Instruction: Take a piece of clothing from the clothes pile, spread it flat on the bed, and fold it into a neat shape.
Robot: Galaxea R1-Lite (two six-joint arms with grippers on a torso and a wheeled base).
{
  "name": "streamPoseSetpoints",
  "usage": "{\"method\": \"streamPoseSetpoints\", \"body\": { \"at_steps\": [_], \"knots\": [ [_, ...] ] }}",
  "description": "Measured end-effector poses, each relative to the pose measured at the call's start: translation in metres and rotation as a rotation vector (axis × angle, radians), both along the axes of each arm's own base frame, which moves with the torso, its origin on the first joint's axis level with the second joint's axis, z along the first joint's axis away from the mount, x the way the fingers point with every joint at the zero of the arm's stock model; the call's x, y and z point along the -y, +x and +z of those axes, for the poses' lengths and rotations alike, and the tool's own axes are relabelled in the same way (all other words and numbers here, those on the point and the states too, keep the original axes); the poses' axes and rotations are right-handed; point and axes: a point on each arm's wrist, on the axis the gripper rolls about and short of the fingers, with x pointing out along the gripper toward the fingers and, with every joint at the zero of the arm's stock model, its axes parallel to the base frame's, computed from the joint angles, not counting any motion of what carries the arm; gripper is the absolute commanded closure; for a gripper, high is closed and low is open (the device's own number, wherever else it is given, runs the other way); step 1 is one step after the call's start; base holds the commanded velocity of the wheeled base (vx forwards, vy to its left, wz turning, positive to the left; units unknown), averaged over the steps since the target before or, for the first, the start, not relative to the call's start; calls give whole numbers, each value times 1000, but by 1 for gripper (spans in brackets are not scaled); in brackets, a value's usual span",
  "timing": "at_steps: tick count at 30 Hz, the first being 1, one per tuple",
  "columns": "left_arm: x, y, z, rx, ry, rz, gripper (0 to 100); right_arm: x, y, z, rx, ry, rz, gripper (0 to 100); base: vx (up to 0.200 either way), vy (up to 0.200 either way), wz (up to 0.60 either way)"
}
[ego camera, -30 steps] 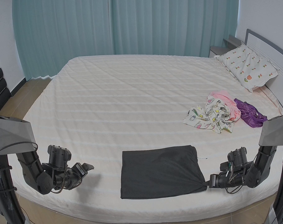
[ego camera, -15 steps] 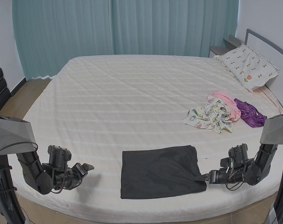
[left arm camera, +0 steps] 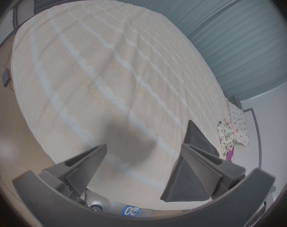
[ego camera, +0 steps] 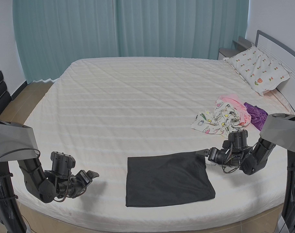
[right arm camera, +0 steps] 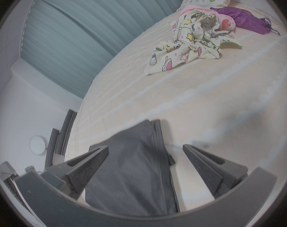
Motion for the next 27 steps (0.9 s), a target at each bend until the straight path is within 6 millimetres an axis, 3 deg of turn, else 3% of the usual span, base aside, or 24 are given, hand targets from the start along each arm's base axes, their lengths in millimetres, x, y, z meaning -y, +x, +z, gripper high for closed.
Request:
{"method": "streamPoseSetpoints", "body": {
  "at_steps": [3,4,10,27],
  "knots": [
    [1,0,0,-1,0,-2,0,-4,18,-8,10,28,-32,0,0,0,0],
    [1,-1,0,-1,1,-3,0,-5,23,-11,11,37,-40,100,0,0,0],
    [1,-1,-1,-5,1,-6,0,-10,42,-25,10,78,-79,100,0,0,0],
    [1,0,-2,-8,4,-4,0,-6,54,-37,6,104,-176,100,0,0,0]
  ]
}}
